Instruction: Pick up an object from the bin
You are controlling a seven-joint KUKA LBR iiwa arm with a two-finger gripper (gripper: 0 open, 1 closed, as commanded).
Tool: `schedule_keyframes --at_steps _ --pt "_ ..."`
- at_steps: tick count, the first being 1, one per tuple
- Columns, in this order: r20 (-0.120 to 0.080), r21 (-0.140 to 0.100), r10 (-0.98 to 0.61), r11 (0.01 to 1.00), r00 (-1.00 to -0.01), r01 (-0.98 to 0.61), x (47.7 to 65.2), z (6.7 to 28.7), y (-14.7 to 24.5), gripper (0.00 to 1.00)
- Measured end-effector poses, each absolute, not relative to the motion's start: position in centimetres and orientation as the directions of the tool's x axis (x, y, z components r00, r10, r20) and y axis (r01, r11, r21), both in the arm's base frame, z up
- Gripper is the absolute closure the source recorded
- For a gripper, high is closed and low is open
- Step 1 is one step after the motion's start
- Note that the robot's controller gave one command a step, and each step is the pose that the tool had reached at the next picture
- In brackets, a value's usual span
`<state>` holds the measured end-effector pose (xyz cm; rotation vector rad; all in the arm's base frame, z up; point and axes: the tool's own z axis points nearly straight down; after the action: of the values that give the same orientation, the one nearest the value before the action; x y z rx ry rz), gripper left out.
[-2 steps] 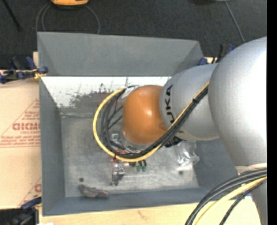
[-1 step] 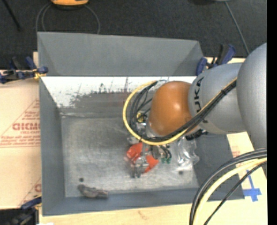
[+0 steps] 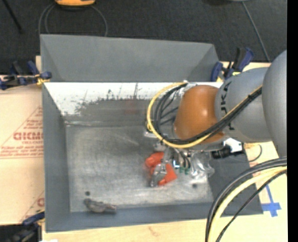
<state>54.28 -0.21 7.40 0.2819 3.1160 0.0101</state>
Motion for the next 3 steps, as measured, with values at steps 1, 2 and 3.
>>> schedule_keyframes --at_steps 1,2,3 --pt "-0.013 0.003 0.147 0.989 -0.989 0.147 55.4 7.4 -4.9 0.0" --pt "-0.016 0.004 0.15 0.989 -0.989 0.15 55.6 7.5 -4.9 1.0" --pt "-0.01 -0.006 -0.044 0.999 -0.999 -0.044 53.8 19.5 -15.0 1.0"
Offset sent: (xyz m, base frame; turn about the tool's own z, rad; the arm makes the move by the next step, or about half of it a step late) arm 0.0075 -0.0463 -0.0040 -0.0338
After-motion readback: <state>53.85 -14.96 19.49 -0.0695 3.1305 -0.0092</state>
